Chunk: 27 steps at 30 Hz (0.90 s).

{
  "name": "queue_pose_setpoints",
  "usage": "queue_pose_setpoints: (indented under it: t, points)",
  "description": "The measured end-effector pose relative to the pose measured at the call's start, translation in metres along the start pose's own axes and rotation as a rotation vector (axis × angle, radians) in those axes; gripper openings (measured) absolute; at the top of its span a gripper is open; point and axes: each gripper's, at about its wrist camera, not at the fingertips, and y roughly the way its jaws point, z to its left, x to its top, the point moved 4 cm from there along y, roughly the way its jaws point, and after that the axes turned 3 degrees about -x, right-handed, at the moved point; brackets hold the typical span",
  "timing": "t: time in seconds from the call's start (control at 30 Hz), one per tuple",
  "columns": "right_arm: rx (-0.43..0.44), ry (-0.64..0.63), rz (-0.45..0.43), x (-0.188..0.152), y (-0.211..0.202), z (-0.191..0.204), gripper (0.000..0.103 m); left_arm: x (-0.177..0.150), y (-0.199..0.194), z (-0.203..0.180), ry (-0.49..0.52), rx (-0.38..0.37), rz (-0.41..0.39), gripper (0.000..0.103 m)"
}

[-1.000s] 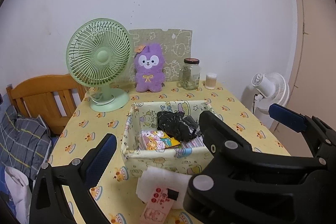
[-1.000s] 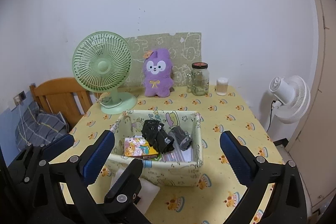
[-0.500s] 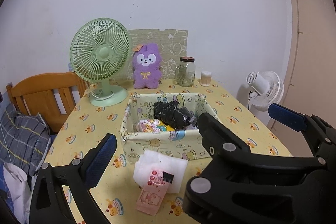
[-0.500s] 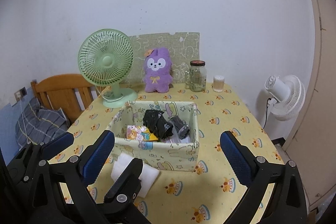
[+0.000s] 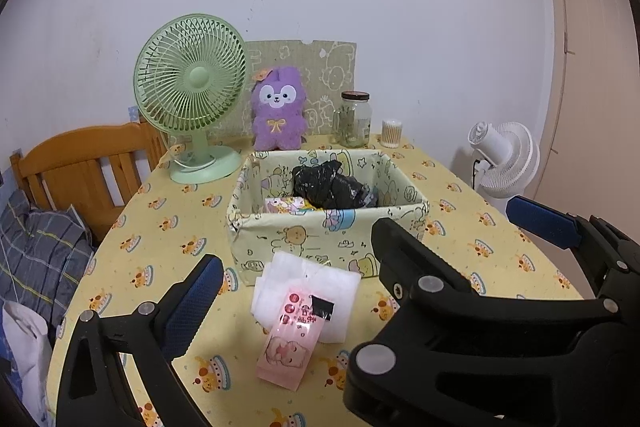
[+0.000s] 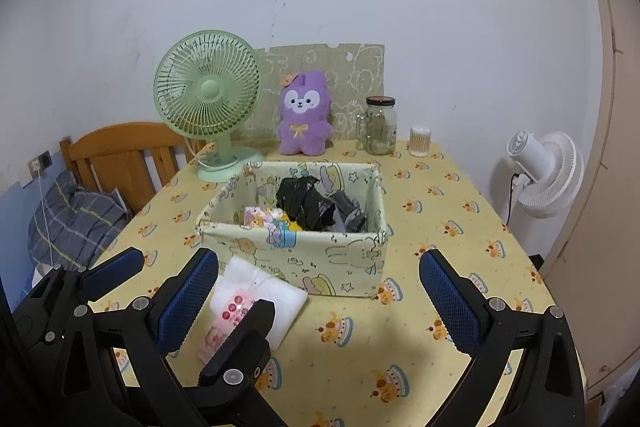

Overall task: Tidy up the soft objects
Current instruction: 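Move both tools toward the white tissue and pink packs on the table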

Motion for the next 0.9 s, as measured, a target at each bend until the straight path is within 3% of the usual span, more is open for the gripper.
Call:
queue_pose_setpoints:
  t: [0.57,0.9]
  points:
    - [-0.026,-0.013,0.075,-0.035,0.033,0.003,0.102,-0.035,0.032,0.009,-0.008,0.014,0.108,0.095]
    - [-0.037,-0.021,0.137,-0.052,0.058,0.007,0.102,-0.055,0.056,0.022,-0.031,0.019,0.199,0.078]
